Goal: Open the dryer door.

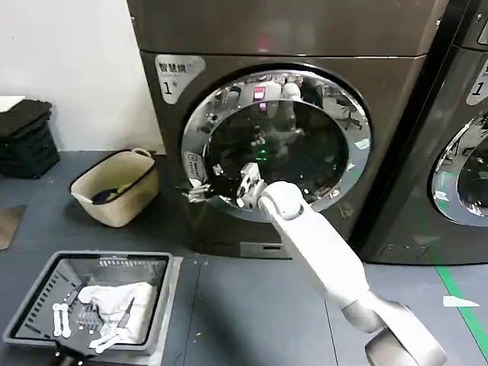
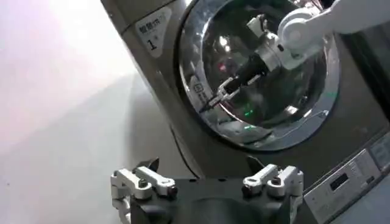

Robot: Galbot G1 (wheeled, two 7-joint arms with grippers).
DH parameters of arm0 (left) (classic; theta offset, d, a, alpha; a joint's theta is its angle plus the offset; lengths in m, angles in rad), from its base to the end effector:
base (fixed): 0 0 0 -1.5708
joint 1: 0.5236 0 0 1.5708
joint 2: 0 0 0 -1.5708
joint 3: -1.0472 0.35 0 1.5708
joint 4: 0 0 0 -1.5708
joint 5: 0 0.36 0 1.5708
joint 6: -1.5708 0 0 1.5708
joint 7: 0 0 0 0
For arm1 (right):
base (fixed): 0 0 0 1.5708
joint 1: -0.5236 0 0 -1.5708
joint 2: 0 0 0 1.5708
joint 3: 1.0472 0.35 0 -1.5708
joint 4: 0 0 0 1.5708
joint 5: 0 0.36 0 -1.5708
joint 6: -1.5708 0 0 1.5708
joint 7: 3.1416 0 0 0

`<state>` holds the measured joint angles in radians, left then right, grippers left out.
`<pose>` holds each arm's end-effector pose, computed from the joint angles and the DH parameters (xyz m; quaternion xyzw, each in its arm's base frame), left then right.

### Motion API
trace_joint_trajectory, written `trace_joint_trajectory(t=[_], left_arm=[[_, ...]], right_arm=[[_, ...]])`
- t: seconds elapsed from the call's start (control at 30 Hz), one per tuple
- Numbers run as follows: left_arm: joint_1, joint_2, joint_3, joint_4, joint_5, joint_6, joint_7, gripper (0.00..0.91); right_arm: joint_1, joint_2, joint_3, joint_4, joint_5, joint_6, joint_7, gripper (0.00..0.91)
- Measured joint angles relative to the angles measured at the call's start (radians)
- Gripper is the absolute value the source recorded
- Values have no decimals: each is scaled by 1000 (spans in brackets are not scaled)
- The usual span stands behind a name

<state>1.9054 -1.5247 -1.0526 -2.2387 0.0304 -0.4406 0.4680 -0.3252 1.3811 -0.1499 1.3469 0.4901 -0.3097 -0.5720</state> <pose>0.0685 0.1483 -0.2633 0.1027 0.9565 0.2657 0.0633 0.5122 0.1339 -0.1665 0.5478 -0.8353 0.0394 0.0257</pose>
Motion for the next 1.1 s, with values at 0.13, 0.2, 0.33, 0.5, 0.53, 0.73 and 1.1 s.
trace_joint_trajectory(t=[0.13,0.2,0.33,0.5,0.53,0.73,1.1], left_arm=[[-1,1,0,1,0,0,1,907],[-1,1,1,1,-1,0,1,907],[-2,3,0,1,-10,3,-1,907],[-17,23,-5,3,-32,24,-4,907],[-21,27,-8,5,-35,29,-4,907],[-60,77,-35,23,-93,78,-3,907],[-172,205,-43,60,-157,157,-23,907]], right_arm=[[-13,-30,-16,52,40,-4,-13,907],[-24,-49,-21,86,64,-8,-18,907],[-40,-83,-28,147,103,-17,-26,907],[-63,-133,-39,229,140,-24,-28,907],[-67,-142,-41,244,143,-24,-28,907],[-93,-201,-43,330,167,-28,-28,907],[-147,-298,-28,469,194,-34,-41,907]])
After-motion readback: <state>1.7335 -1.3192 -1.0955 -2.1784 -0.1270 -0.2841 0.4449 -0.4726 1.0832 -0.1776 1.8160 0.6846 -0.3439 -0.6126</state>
